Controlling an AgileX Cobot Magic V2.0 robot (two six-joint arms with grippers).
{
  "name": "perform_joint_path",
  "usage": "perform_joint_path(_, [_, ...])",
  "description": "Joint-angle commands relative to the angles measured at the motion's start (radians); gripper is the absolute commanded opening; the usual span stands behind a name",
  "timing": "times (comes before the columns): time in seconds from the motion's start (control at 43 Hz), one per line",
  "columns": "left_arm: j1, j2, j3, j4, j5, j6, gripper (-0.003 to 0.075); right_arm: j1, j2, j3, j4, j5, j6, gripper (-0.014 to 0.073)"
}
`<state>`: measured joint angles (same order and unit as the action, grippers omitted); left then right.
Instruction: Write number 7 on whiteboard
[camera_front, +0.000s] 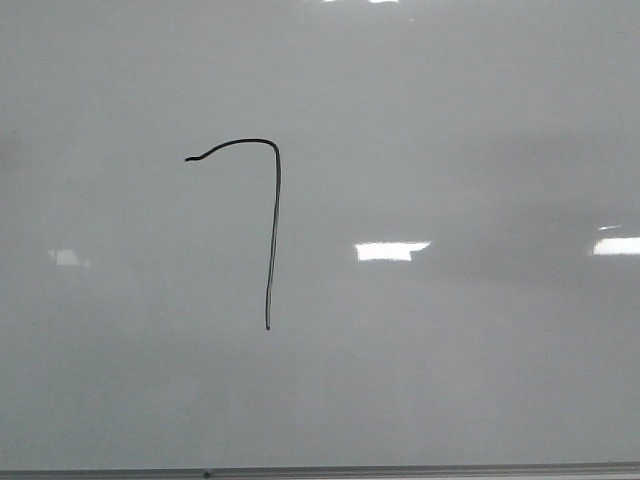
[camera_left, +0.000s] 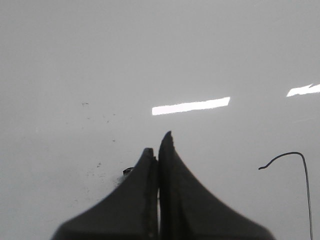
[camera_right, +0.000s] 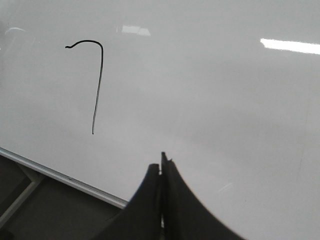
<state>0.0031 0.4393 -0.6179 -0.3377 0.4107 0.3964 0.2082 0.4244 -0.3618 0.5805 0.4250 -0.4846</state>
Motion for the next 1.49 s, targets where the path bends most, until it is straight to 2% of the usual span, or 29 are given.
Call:
perform_joint_path(0.0, [0.0, 0.005, -0.026, -0.01, -0.068, -0.005, -0.002, -0.008, 0.002, -0.026, 0.025, -0.068, -0.004, -0.0069])
perform_joint_path(0.163, [0.0, -0.009, 0.015, 0.04, -0.116, -0.025, -0.002, -0.008, 0.002, -0.026, 0.025, -0.068, -0.004, -0.0069])
perform_joint_path(0.326, [0.0, -0.117, 0.12, 0.245, -0.178, -0.316, -0.002, -0.008, 0.002, -0.026, 0.025, -0.068, -0.004, -0.0069])
perform_joint_path(0.372, [0.0, -0.154, 0.16, 0.272, -0.178, -0.339, -0.002, -0.008, 0.002, -0.026, 0.025, -0.068, -0.004, -0.0069])
perform_joint_path(0.698, [0.0, -0.452, 0.461, 0.289, -0.178, -0.339, -0.002, -0.008, 0.002, -0.026, 0.025, -0.068, -0.004, -0.0069])
perform_joint_path(0.884, [0.0, -0.46, 0.562, 0.293, -0.213, -0.339, -0.002, -0.008, 0.002, -0.026, 0.024, -0.066, -0.004, -0.0069])
perform_joint_path(1.047, [0.0, -0.46, 0.631, 0.293, -0.34, -0.339, -0.002, -0.008, 0.002, -0.026, 0.024, -0.066, -0.004, -0.0069])
perform_joint_path(1.465, [0.0, -0.459, 0.627, 0.293, -0.331, -0.339, -0.002, -0.008, 0.002, -0.026, 0.024, -0.066, -0.004, -0.0069])
